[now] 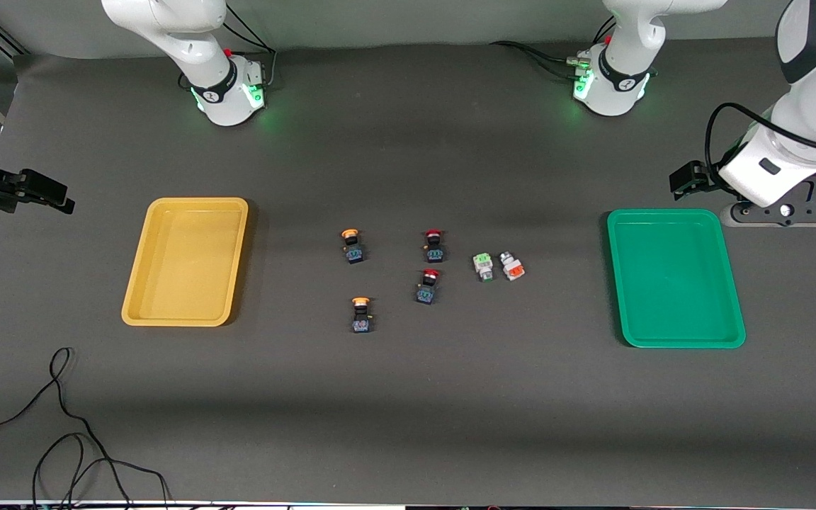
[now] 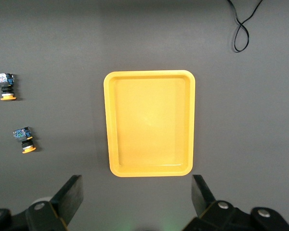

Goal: Place green and yellow buttons in trays
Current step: 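Reach the right gripper toward the yellow-cap button while the left gripper reaches the orange button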

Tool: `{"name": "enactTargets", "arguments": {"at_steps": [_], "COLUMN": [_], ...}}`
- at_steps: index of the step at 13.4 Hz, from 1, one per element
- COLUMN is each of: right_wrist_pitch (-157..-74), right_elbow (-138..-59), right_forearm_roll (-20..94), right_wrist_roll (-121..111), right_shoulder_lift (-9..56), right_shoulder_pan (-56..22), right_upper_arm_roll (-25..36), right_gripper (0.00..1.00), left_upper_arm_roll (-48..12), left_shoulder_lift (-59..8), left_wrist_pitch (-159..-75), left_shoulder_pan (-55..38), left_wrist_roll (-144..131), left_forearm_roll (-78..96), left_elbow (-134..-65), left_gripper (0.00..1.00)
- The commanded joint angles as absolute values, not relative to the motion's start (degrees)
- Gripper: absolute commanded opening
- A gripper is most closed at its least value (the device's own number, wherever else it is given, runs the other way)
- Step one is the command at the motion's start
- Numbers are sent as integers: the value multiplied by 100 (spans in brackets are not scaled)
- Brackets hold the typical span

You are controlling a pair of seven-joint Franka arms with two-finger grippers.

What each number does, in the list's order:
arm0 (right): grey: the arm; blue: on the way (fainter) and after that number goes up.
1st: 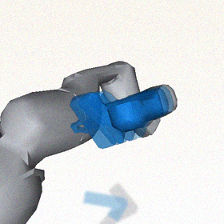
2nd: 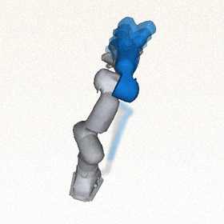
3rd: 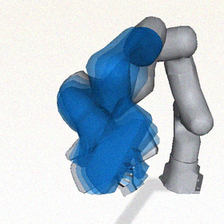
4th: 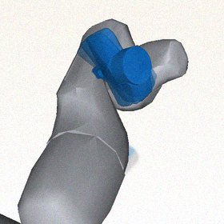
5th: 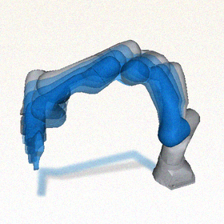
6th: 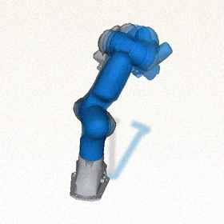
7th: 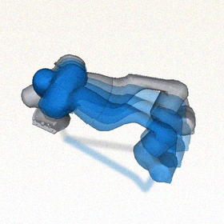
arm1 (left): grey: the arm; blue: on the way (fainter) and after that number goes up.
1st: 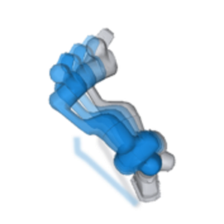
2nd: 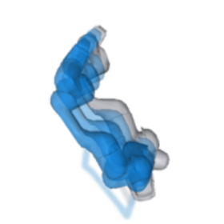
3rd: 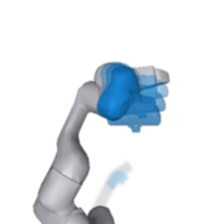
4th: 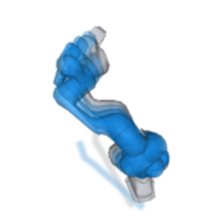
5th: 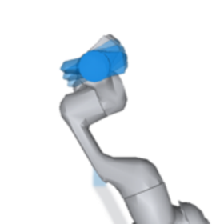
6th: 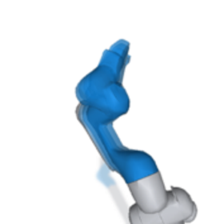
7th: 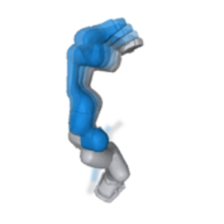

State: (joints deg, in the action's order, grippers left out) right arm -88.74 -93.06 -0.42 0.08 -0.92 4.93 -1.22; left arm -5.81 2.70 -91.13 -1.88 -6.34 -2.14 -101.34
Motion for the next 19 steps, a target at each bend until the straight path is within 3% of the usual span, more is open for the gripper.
{"name": "enactTargets", "arguments": {"at_steps": [1, 12, 19], "right_wrist_pitch": [-8886, -8789, -9279], "right_elbow": [-9360, -9413, -9895], "right_forearm_roll": [-158, -149, 149], "right_wrist_roll": [-105, -70, 894], "right_shoulder_lift": [-167, -158, -150], "right_shoulder_pan": [510, 475, -753], "right_upper_arm_roll": [-149, -167, -185], "right_gripper": [100, 100, 100], "left_upper_arm_roll": [-589, -589, -589], "left_shoulder_lift": [431, 246, 237], "left_wrist_pitch": [-9211, -9114, -9123], "left_shoulder_pan": [-132, -132, -132], "left_wrist_roll": [-519, -518, -519], "left_forearm_roll": [-114, -114, -114], "left_elbow": [-10274, -9888, -9879], "left_gripper": [99, 99, 99]}}
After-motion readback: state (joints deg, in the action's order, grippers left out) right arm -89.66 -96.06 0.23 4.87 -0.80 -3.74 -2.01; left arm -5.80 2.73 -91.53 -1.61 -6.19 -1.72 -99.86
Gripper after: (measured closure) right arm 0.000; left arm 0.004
